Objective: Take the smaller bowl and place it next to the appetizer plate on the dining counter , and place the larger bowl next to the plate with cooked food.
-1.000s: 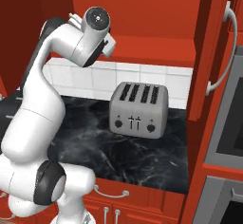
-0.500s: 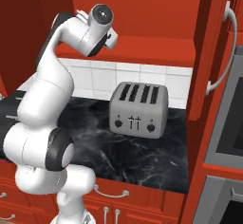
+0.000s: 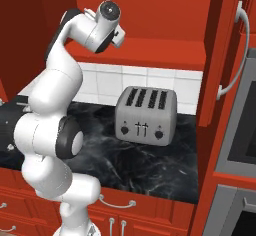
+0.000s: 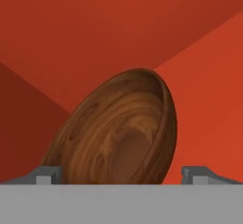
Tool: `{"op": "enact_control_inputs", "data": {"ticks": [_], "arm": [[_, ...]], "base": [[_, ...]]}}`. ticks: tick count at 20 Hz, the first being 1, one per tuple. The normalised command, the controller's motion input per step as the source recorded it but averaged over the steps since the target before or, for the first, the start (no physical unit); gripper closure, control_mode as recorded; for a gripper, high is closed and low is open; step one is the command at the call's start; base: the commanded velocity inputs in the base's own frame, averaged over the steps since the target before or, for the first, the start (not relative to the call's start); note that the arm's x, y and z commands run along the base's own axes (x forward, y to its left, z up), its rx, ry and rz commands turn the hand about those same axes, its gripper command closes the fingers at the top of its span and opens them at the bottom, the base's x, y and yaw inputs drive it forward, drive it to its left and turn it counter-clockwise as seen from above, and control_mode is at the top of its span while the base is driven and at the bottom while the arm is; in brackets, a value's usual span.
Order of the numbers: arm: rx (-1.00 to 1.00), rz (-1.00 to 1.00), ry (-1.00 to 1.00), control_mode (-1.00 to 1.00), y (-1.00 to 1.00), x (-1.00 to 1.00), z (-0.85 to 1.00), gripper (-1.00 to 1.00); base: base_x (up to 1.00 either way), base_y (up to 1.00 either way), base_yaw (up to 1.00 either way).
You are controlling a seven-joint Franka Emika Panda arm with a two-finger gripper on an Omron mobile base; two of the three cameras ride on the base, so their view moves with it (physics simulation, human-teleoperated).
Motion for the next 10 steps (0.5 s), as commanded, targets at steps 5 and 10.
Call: {"op": "enact_control_inputs", "data": {"ticks": [5, 10], "arm": [[-0.04, 0.00, 0.05, -1.00, 0.06, 0.26, -0.07, -1.00], [-0.04, 0.00, 0.09, -1.00, 0.12, 0.15, -0.21, -1.00]], "base": [[0.00, 0.00, 0.00], [0.00, 0.00, 0.00]]}}
